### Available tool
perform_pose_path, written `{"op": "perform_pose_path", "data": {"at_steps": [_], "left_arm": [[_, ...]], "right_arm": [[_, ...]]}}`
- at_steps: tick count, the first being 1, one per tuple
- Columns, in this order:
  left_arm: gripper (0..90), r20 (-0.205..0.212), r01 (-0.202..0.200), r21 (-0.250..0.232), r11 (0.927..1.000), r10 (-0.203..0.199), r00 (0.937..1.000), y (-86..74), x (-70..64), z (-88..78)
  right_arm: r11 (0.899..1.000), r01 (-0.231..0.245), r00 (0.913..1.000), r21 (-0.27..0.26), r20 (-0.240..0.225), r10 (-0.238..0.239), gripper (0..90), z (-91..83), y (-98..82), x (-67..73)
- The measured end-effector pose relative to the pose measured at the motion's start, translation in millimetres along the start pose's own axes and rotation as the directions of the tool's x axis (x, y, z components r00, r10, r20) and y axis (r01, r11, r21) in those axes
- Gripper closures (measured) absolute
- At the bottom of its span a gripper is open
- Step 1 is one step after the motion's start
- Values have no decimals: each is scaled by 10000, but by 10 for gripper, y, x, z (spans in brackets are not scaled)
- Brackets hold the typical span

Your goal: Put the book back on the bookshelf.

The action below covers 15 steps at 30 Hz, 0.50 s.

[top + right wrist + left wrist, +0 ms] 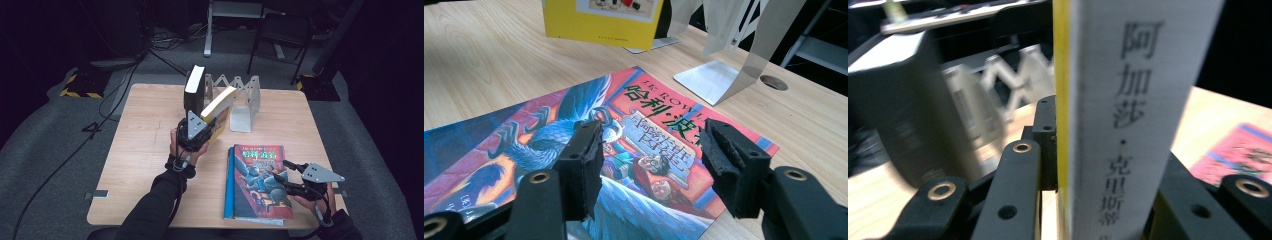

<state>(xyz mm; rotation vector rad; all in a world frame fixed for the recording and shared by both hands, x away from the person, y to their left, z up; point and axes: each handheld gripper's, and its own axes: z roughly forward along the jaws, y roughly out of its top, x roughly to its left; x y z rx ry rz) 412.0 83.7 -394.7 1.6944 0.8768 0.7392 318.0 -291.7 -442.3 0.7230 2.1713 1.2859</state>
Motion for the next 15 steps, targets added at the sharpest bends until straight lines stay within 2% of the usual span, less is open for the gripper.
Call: {"op": "perform_pose_path", "data": {"at_steps": [2, 5, 9, 11, 15], "left_arm": [[753, -448, 175, 31, 9998, -174, 9988, -27, 78, 19], [754, -1138, 486, 29, 9988, -479, 9923, -68, 154, 47], [753, -1702, 657, 58, 9978, -637, 9833, -117, 210, 102], [753, -2062, 833, -8, 9965, -817, 9751, -142, 224, 143], [753, -2353, 923, 31, 9957, -889, 9678, -168, 210, 212]], "right_arm": [[10000, 14, 10000, 20, 11, -14, 417, 3, -8, -3], [10000, 0, 10000, 70, 7, 0, 418, 7, -18, -8], [10000, 19, 10000, 70, -22, -19, 419, 10, -22, -15], [9999, 9, 10000, 112, -25, -8, 419, 11, -26, -14], [9999, 44, 10000, 105, -43, -44, 419, 11, -29, -13]]}}
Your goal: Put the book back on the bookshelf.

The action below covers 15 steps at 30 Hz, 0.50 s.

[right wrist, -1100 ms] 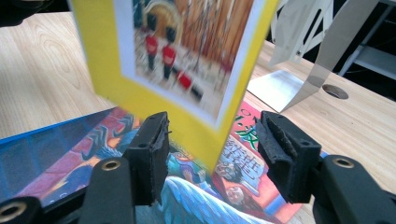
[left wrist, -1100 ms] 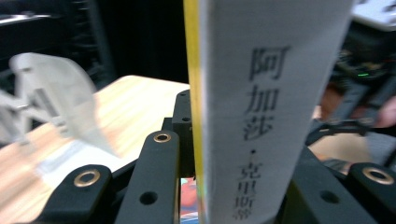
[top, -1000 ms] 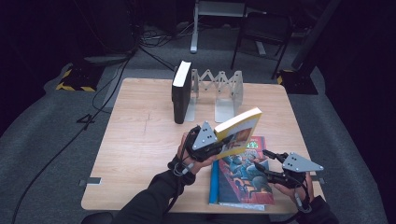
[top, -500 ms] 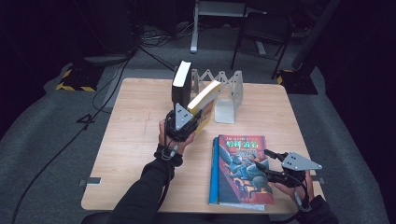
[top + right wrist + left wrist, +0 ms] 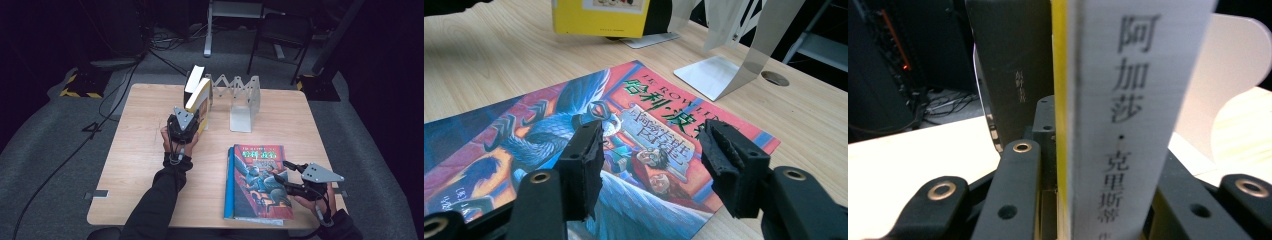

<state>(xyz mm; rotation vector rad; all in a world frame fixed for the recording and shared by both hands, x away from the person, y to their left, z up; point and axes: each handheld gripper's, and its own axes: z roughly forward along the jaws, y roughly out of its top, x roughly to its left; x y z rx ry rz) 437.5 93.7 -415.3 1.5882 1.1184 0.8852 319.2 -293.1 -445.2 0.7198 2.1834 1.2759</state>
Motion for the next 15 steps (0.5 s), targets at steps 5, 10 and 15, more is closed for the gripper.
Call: {"op": "perform_pose_path", "data": {"at_steps": [5, 10, 15], "left_arm": [[753, -670, 272, -35, 9996, -274, 9974, -35, -68, 101], [752, -916, 378, -77, 9993, -383, 9951, -57, -124, 172], [748, -694, 572, -84, 9983, -576, 9959, -102, -82, 168]], "right_arm": [[10000, 25, 10000, 1, -22, -25, 419, 1, -5, 3], [10000, 76, 10000, 12, -42, -76, 419, 2, -7, 9], [10000, 75, 10000, 63, -57, -74, 418, 1, -12, 7]]}}
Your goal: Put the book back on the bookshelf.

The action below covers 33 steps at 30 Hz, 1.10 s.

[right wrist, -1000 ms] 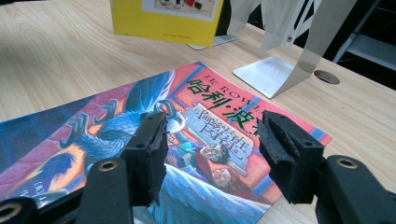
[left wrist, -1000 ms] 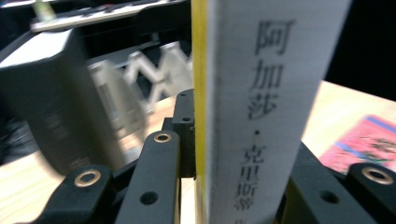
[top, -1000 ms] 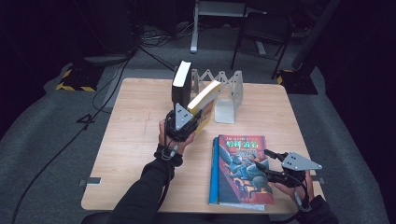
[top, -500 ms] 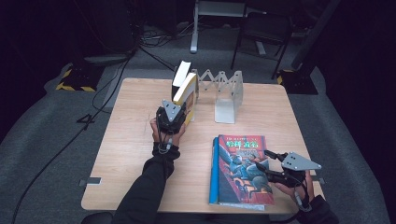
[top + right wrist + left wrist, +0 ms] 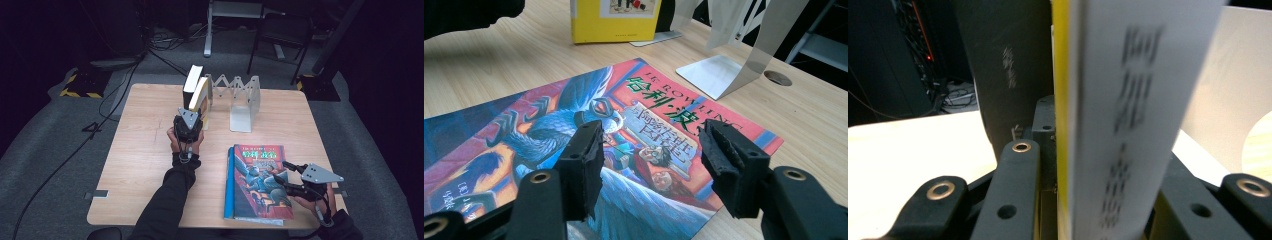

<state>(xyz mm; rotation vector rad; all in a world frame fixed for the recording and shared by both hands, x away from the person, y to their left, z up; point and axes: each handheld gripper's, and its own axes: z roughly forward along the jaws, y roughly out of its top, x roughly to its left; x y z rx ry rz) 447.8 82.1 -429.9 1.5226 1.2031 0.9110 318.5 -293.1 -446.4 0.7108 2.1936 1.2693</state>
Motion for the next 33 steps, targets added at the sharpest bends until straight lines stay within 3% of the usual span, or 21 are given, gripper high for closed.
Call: {"op": "perform_pose_path", "data": {"at_steps": [2, 5, 14, 17, 21, 24, 30, 32, 33], "left_arm": [[746, 75, 13, -55, 10000, -12, 10000, -19, 13, -12], [742, 19, -273, -72, 9996, 273, 9996, -41, 5, -34], [659, -12, -64, 138, 9999, 64, 10000, -156, 27, -57], [652, 303, 151, 296, 9994, -159, 9994, -225, 50, -77], [616, 417, -13, 405, 9992, -4, 9991, -293, 80, -133], [623, 507, -179, 543, 9984, 151, 9986, -336, 98, -151], [643, 544, -109, 1039, 9945, 53, 9985, -472, 99, -130], [734, 477, -196, 1115, 9936, 144, 9988, -490, 57, -119], [734, 320, -223, 1125, 9934, 188, 9993, -485, 30, -114]], "right_arm": [[10000, -4, 10000, 22, -23, 4, 418, 1, -4, -2], [10000, -12, 10000, 57, -36, 12, 417, 3, -4, -1], [9998, 43, 9999, 180, -107, -41, 414, 13, -12, 8], [9999, 6, 9999, 166, -112, -4, 413, 9, -12, 5], [9999, -53, 10000, 131, -39, 54, 416, 6, -17, -5], [9998, -18, 10000, 178, -67, 19, 416, 10, -20, -4], [9996, 55, 9999, 282, -95, -52, 416, 22, -22, 14], [9995, 28, 9999, 314, -108, -24, 417, 26, -25, 14], [9995, 28, 9999, 314, -108, -24, 417, 26, -25, 14]]}}
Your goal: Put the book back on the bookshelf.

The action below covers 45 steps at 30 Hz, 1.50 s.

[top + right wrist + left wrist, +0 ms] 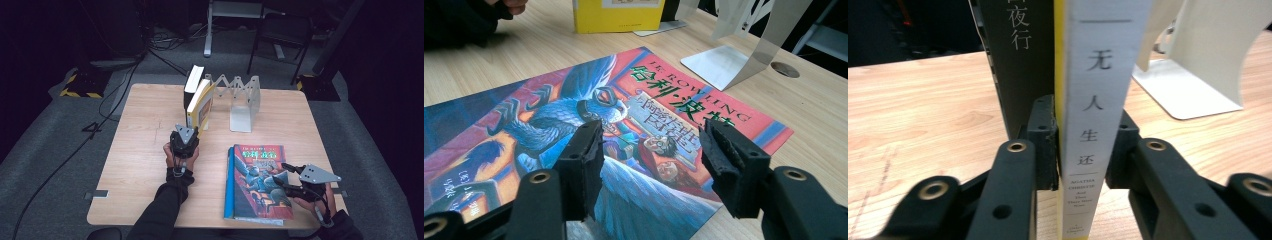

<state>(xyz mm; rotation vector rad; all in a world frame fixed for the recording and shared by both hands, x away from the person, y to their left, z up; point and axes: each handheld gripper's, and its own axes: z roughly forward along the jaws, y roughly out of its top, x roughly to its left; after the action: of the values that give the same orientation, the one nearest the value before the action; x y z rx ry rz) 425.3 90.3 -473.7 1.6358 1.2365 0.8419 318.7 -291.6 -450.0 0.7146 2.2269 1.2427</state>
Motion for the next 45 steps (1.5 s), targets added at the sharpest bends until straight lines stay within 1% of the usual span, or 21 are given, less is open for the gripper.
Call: {"op": "perform_pose_path", "data": {"at_steps": [4, 5, 6, 7, 9, 13, 17, 22, 24, 27, 29, 32, 33, 34, 36, 37, 38, 41, 42, 44, 45], "left_arm": [[746, -400, 227, 42, 9997, -225, 9989, 38, -85, 68], [746, -409, 345, 65, 9994, -343, 9986, 57, -105, 98], [746, -429, 345, 72, 9994, -342, 9985, 69, -111, 115], [746, -448, 474, 104, 9988, -469, 9979, 89, -128, 145], [746, -489, 490, 123, 9987, -483, 9976, 114, -147, 196], [745, -507, 719, 164, 9973, -710, 9962, 147, -146, 260], [746, -538, 669, 161, 9976, -659, 9964, 171, -134, 309], [747, -501, 738, 199, 9971, -728, 9961, 201, -114, 362], [748, -547, 611, 275, 9978, -596, 9967, 217, -125, 387], [747, -539, 683, 222, 9974, -670, 9963, 219, -124, 403], [744, -525, 778, 198, 9968, -767, 9957, 216, -127, 402], [728, -245, 917, 175, 9956, -912, 9955, 205, -109, 380], [717, -245, 917, 175, 9956, -912, 9955, 205, -109, 380], [703, -138, 878, 158, 9960, -876, 9961, 201, -108, 350], [685, 31, 753, 178, 9970, -754, 9972, 194, -106, 310], [685, 31, 753, 178, 9970, -754, 9972, 194, -106, 310], [680, 194, 406, 202, 9990, -410, 9990, 173, -110, 256], [685, 463, 359, 274, 9990, -372, 9982, 134, -105, 204], [690, 463, 359, 274, 9990, -372, 9982, 134, -105, 204], [698, 695, 129, 360, 9993, -154, 9975, 84, -94, 150], [697, 695, 129, 360, 9993, -154, 9975, 84, -94, 150]], "right_arm": [[10000, -18, 10000, 37, -44, 18, 417, 4, -6, -3], [10000, -9, 10000, 41, -42, 9, 417, 6, -7, -3], [10000, 10, 10000, 45, -37, -9, 418, 7, -8, -6], [10000, 20, 10000, 48, -39, -19, 418, 8, -9, -6], [10000, 28, 10000, 52, -49, -27, 419, 6, -13, -8], [10000, -22, 10000, 47, -21, 22, 419, 4, -22, -16], [10000, -6, 10000, 45, -15, 6, 419, 5, -28, -25], [9999, -20, 10000, 100, -42, 20, 419, 11, -31, -20], [10000, 1, 10000, 90, -56, 0, 418, 18, -35, -22], [9999, -36, 10000, 168, -61, 37, 418, 30, -42, -22], [9998, 22, 10000, 187, -62, -21, 418, 33, -41, -18], [9998, -5, 10000, 185, -71, 6, 416, 29, -41, -19], [9998, -5, 10000, 185, -71, 6, 416, 29, -41, -19], [9999, -20, 10000, 168, -80, 22, 414, 25, -43, -23], [9999, -28, 10000, 171, -69, 29, 414, 25, -44, -25], [9999, -28, 10000, 171, -69, 29, 414, 25, -44, -25], [9999, -36, 10000, 164, -75, 37, 414, 24, -44, -25], [9998, -8, 10000, 188, -91, 10, 412, 27, -43, -20], [9998, -4, 9999, 183, -107, 6, 412, 28, -42, -19], [9998, 10, 9999, 208, -101, -8, 412, 32, -40, -13], [9998, 10, 9999, 208, -101, -8, 412, 32, -40, -13]]}}
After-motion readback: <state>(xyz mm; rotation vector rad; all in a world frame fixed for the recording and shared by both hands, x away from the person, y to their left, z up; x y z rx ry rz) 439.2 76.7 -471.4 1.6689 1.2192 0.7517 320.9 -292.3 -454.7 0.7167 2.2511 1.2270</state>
